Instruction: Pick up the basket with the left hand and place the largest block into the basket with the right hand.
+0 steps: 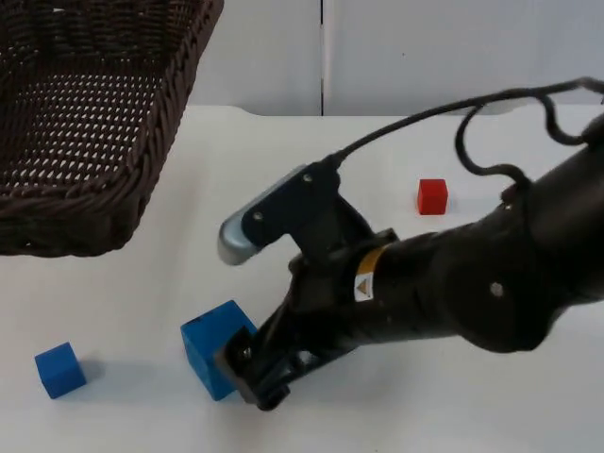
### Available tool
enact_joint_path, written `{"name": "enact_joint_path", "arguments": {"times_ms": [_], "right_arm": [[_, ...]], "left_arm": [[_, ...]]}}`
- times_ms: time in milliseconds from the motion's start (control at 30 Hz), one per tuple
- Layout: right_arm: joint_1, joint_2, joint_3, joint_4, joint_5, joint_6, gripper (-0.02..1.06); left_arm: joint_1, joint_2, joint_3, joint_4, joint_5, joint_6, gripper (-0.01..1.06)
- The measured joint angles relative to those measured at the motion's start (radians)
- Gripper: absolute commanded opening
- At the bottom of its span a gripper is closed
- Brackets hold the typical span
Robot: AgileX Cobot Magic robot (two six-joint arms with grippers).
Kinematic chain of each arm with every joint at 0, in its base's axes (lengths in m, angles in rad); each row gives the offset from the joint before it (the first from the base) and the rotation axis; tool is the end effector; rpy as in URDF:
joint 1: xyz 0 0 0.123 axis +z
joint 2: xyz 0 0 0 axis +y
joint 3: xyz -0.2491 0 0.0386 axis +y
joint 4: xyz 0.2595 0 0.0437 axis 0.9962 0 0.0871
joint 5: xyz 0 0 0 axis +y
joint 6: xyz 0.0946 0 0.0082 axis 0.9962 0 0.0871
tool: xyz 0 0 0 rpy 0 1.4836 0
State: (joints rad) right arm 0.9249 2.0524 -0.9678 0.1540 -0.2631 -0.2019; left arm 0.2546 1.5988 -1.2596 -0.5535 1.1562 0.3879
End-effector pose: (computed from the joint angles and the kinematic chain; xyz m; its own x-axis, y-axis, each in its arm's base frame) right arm 0.2316 0.3009 0.0530 -0.3627 -0.5693 -0.7378 -0.8005 0.5956 -0.0661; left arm 0.3244 0.0372 0.2446 -0.9503 -0.1174 -0.2885 0.0198 0.9016 -0.4320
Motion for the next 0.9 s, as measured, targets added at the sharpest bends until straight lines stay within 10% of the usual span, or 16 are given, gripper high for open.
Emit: {"name": "enact_joint_path", "arguments": {"times_ms": [700,900], "right_arm": [[0.000,0.155,-0.148,-0.043,0.033,0.021,1.02],[0.000,0.155,-0.153,-0.206,0.031,0.133,1.02]], "left_arm": [[0.000,0.000,0.001,0.014,-0.001,-0.003,0.00],[0.000,0.000,0.001,0.014,-0.001,-0.003,0.00]]}}
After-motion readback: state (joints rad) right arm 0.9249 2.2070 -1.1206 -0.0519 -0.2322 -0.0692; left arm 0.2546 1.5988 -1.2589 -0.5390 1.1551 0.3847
